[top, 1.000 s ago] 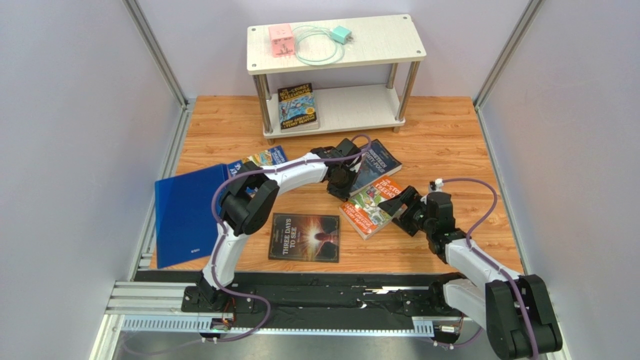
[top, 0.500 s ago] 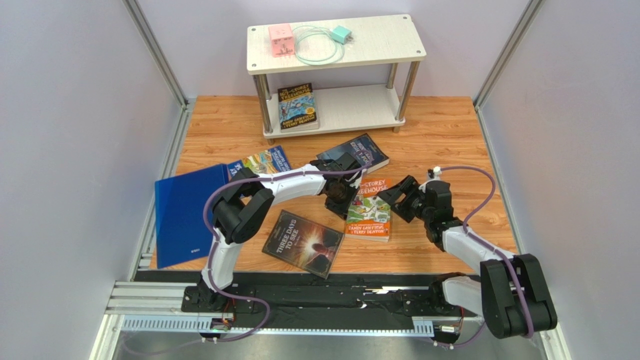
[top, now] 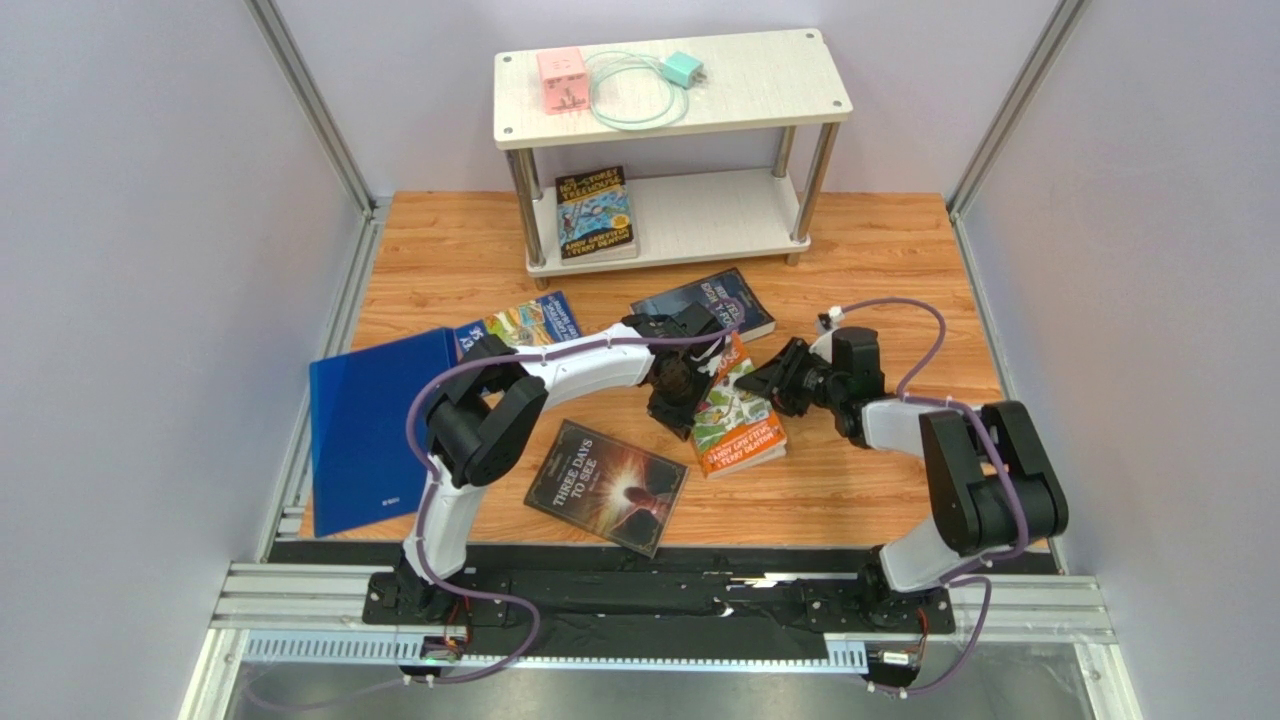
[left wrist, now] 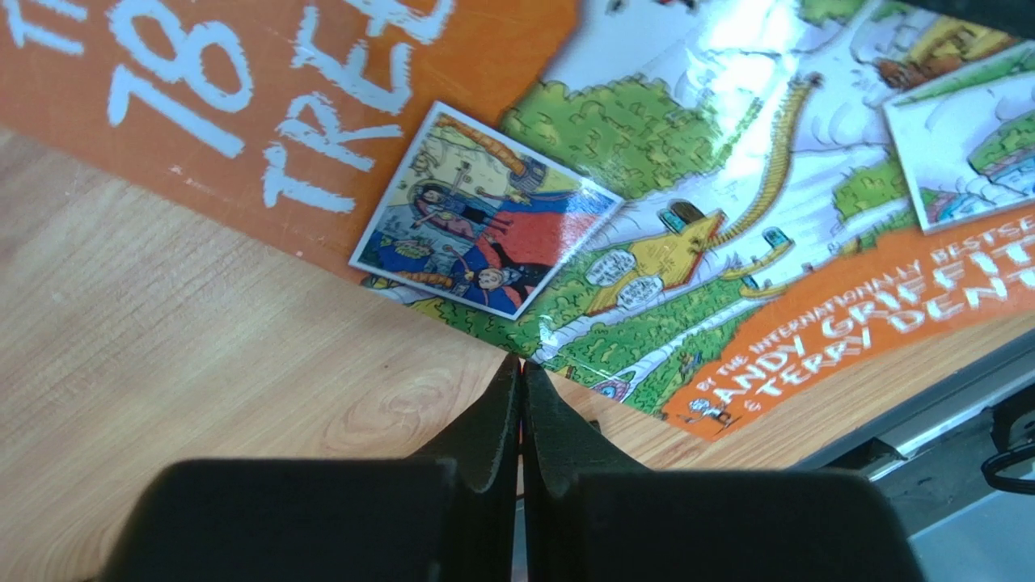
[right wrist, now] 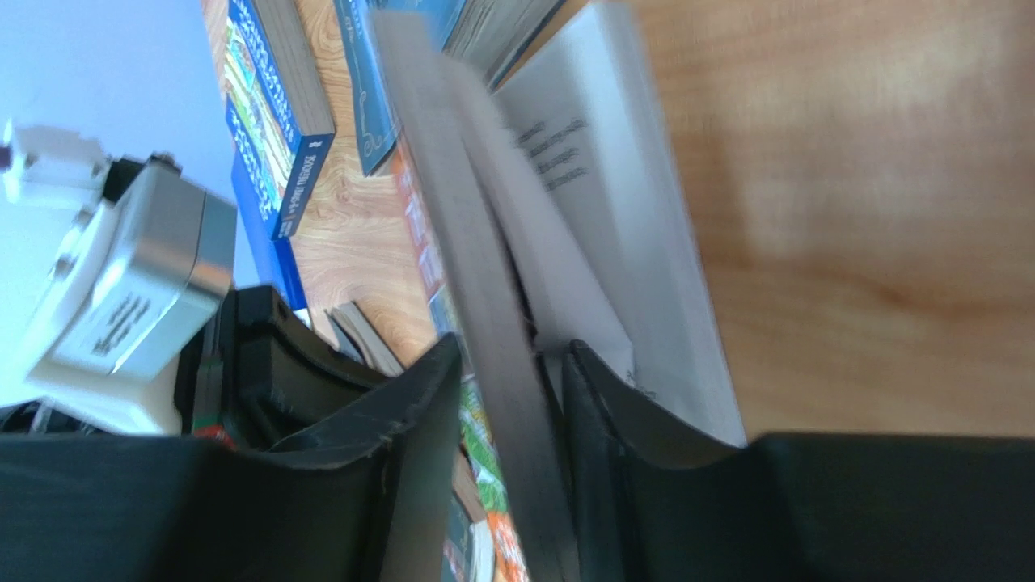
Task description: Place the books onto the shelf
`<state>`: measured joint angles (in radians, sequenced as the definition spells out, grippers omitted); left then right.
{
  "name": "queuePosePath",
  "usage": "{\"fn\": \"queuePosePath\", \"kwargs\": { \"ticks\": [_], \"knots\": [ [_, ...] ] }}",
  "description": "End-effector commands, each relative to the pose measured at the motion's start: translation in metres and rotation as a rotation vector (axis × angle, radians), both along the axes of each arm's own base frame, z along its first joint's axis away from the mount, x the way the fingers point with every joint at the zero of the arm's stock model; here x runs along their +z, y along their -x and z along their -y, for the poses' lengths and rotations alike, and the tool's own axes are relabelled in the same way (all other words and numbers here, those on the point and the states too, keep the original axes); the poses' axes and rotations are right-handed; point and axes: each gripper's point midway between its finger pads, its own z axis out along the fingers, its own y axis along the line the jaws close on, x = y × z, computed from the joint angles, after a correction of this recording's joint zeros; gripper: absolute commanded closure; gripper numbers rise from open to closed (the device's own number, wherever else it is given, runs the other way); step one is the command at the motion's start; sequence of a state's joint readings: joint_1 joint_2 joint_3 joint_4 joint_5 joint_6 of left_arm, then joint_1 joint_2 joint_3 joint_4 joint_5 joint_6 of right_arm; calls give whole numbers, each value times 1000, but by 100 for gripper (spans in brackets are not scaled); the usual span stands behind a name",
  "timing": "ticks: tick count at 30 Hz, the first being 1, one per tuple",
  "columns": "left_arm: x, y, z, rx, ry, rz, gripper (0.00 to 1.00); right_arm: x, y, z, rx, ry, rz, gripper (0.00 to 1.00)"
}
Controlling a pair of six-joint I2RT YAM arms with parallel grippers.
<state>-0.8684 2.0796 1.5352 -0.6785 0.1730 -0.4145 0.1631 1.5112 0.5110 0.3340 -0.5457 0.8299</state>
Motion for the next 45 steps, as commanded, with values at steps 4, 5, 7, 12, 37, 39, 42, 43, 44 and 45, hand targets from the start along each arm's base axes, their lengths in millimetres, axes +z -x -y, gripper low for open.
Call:
{"fn": "queuePosePath", "kwargs": {
  "ticks": [4,5,7,12,37,39,42,43,44,45],
  "knots": [
    [40,-35,5,80,27,189,66,1,17,-24,150,-84,-29,97],
    [54,-38,0,91,34,217,62,3,14,-23,147,-79,-18,100],
    [63,-46,-19,139,15,256,55,8,10,-22,142,-71,-7,100],
    [117,-54,-45,238,139,326,48,45,-15,-30,150,-111,72,100],
    [192,-48,-30,363,947,471,31,188,-26,-46,185,-347,295,100],
    [186,-49,-24,348,935,441,31,193,-22,-46,184,-362,303,100],
    [189,-51,-18,350,998,436,31,205,-18,-46,185,-386,334,100],
    [187,-52,-16,352,1006,431,31,208,-18,-46,187,-388,337,100],
    [187,-51,-14,350,1016,422,31,211,-16,-46,189,-390,342,100],
    [193,-52,-13,343,1036,431,31,213,-15,-46,192,-395,345,100]
  ]
}}
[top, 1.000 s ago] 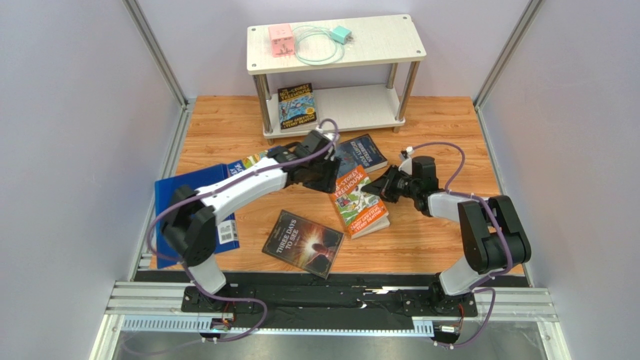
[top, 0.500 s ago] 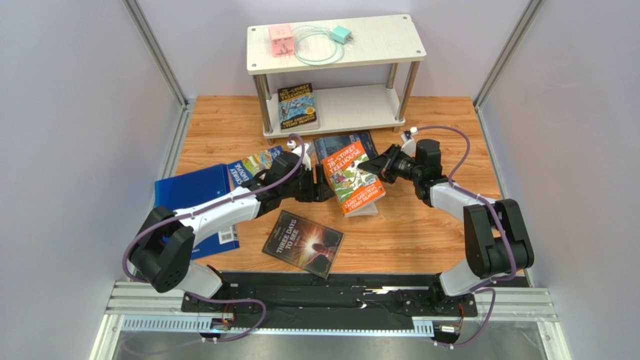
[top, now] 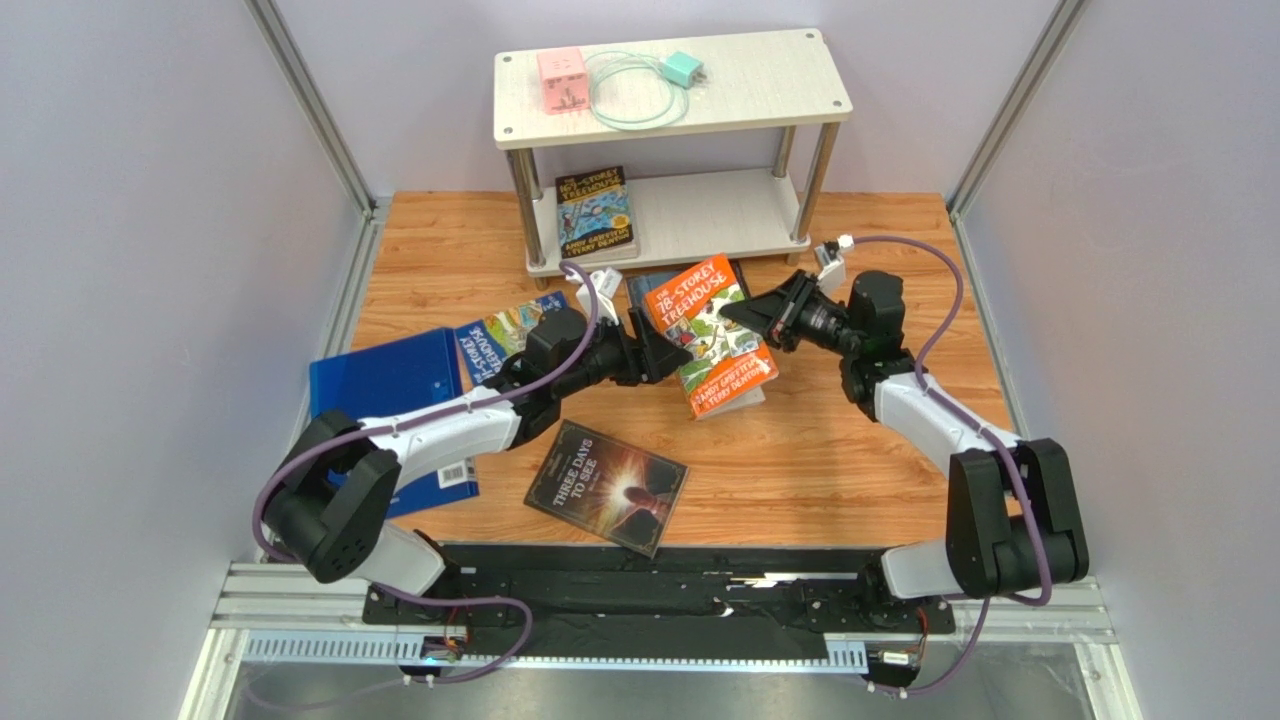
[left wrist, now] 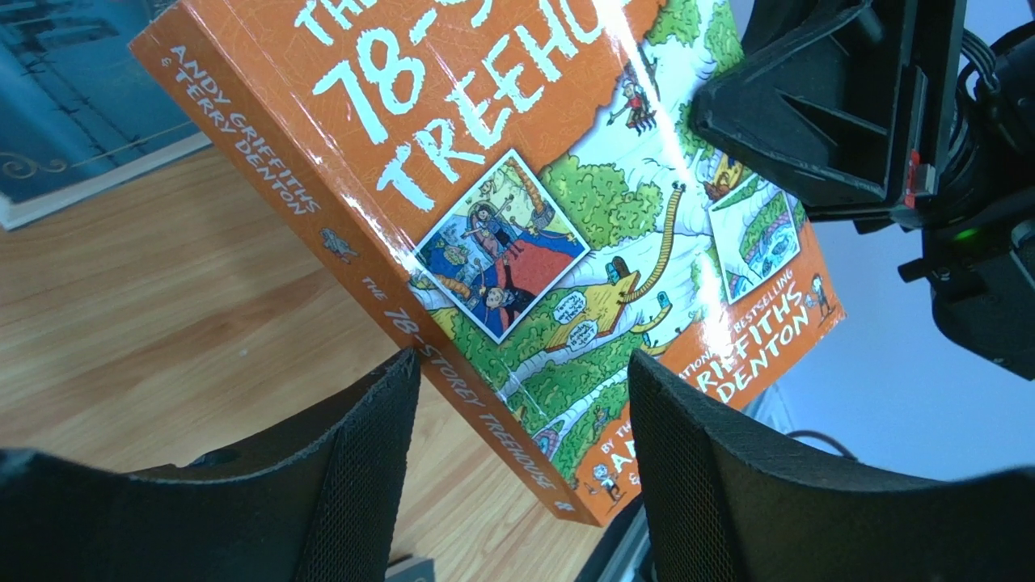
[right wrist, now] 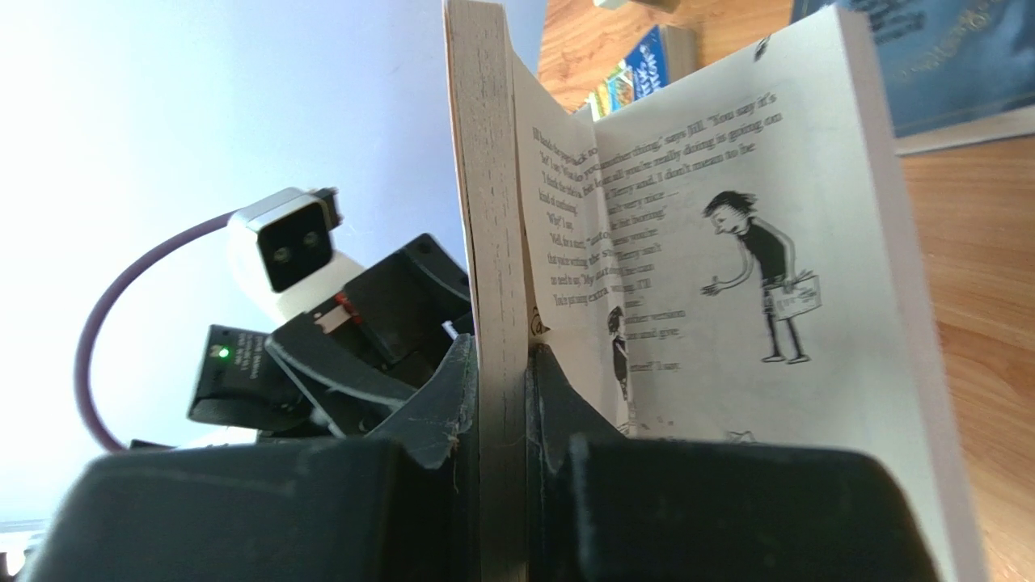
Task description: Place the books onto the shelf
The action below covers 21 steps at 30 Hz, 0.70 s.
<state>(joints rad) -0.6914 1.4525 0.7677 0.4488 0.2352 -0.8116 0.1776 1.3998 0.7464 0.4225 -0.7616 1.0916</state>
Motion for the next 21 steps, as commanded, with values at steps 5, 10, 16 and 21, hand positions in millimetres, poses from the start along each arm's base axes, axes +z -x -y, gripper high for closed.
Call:
{"fn": "queuePosePath", "kwargs": {
  "ticks": [5,10,16,21],
  "knots": [
    [46,-10,22,-43,196,109,31,55,20,-10,76,-109,113,100],
    [77,-13,22,-23,382,191,45,50,28,-12,87,-112,99,100],
    [93,-12,29,-77,416,216,67,39,33,-11,82,-103,79,100],
    [65,-10,20,-36,339,158,36,48,31,-9,67,-83,108,100]
  ]
}}
